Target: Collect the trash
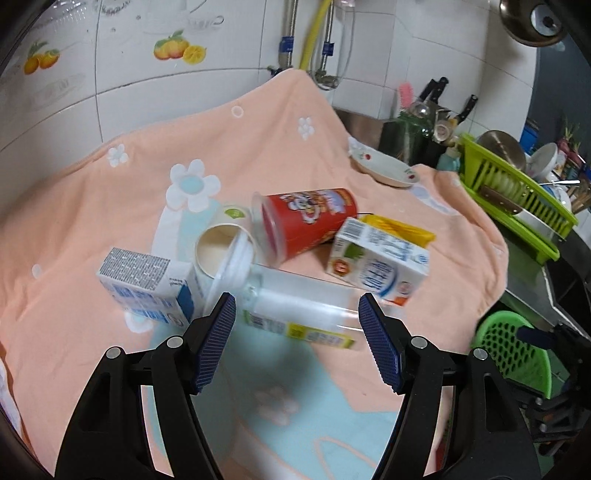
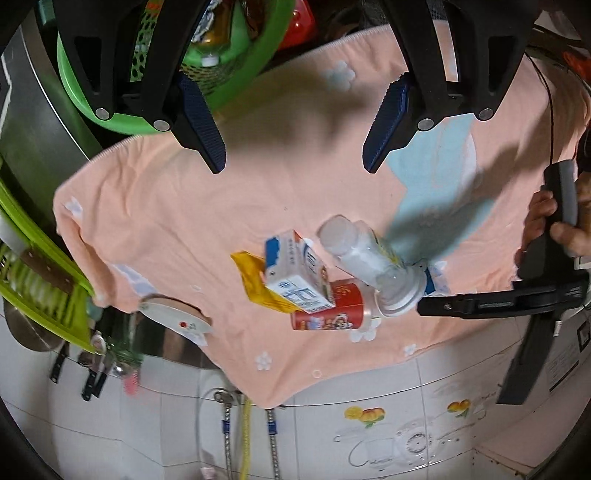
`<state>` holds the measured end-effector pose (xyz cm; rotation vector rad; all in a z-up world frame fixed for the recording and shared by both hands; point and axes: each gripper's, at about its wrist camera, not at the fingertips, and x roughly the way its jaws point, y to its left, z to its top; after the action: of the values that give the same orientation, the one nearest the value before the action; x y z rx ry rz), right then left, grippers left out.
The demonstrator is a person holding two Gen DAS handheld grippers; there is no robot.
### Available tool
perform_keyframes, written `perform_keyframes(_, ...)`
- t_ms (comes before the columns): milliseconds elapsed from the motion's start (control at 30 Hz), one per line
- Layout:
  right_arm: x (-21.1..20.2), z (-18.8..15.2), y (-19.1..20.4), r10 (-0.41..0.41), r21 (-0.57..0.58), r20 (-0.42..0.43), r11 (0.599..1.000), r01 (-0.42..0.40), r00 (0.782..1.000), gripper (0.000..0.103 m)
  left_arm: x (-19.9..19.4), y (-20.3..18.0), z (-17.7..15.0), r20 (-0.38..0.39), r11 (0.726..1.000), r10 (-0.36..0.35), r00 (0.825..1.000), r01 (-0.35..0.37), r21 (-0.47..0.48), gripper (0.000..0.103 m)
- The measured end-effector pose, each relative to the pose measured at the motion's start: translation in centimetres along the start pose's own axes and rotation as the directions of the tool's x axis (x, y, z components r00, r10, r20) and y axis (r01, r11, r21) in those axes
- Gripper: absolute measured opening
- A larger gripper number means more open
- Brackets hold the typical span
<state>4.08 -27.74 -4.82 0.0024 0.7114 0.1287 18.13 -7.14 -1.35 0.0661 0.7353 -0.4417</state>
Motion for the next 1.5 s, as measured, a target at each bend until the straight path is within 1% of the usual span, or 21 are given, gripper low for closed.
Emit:
perform_keyframes(100,0.7,0.6,0.5,0.011,-0.011,-0.002,1.000,-0.011,1.000,0.074,1.1,0.8,0.3,-0.004,1.000,0.005,1.000,-0.005,0.003,0.067)
perform_keyframes(267,1.9,1.2,1.0,0.021,-0.026,-0.014,0.999,-0.021,1.000,0.074,3.2,1.8,1.1,-0.023,0.999,0.015,1.000,-0.014,0.038,0.067)
perform_keyframes(467,3.1,1.9,1.4,0.030,-0.044,-0.025,0.999,-0.031,0.999,0.074,5.3,2.9,1.7,-0.055,0.998,0.019,0.998,-0.016,0.054,0.059)
perform_keyframes(567,3.5,2.4,1.7,0.033,-0.060,-0.024,0.998,-0.034,0.999,0.074,5.9,2.9,1.8,-0.062,0.997,0.012,0.998,-0.007,0.074,0.053)
perform_keyframes(633,3.6,2.6,1.9,0.034,-0.072,-0.022,0.997,-0.036,0.999,0.074,6.3,2.8,1.8,-0.073,0.997,0.003,0.997,0.003,0.081,0.046)
perform_keyframes(800,4.2,3.4,2.6,0.042,-0.102,-0.021,0.994,-0.044,0.999,0.074,6.9,3.1,1.7,-0.081,0.997,0.000,0.997,0.006,0.076,0.036)
perform_keyframes(867,4.5,3.7,2.9,0.045,-0.112,-0.021,0.993,-0.047,0.999,0.074,6.9,3.4,1.7,-0.082,0.998,-0.003,0.997,0.008,0.069,0.030)
perform_keyframes(933,4.8,3.9,3.1,0.046,-0.118,-0.023,0.992,-0.049,0.999,0.074,7.1,3.8,1.7,-0.088,0.998,0.001,0.996,0.004,0.056,0.021)
perform_keyframes(1000,5.2,4.1,3.3,0.049,-0.126,-0.027,0.991,-0.052,0.998,0.074,7.0,4.2,1.6,-0.089,0.999,0.001,0.996,0.003,0.038,0.015)
perform_keyframes(1067,5.5,4.3,3.6,0.053,-0.133,-0.030,0.990,-0.056,0.998,0.074,6.8,4.5,1.5,-0.085,1.000,0.003,0.996,0.000,0.030,0.013)
perform_keyframes(1233,6.3,5.0,4.5,0.069,-0.167,-0.027,0.983,-0.073,0.997,0.074,5.2,4.4,1.3,-0.054,0.999,0.014,0.998,-0.012,0.041,0.011)
perform_keyframes(1333,7.2,5.8,5.3,0.089,-0.194,-0.031,0.976,-0.094,0.996,0.074,4.0,4.5,1.2,-0.037,1.000,-0.007,0.999,0.008,0.027,0.011)
perform_keyframes(1500,9.3,7.2,6.3,0.103,-0.251,-0.052,0.961,-0.113,0.993,0.074,1.3,4.6,0.8,0.003,1.000,-0.018,1.000,0.018,0.012,0.011)
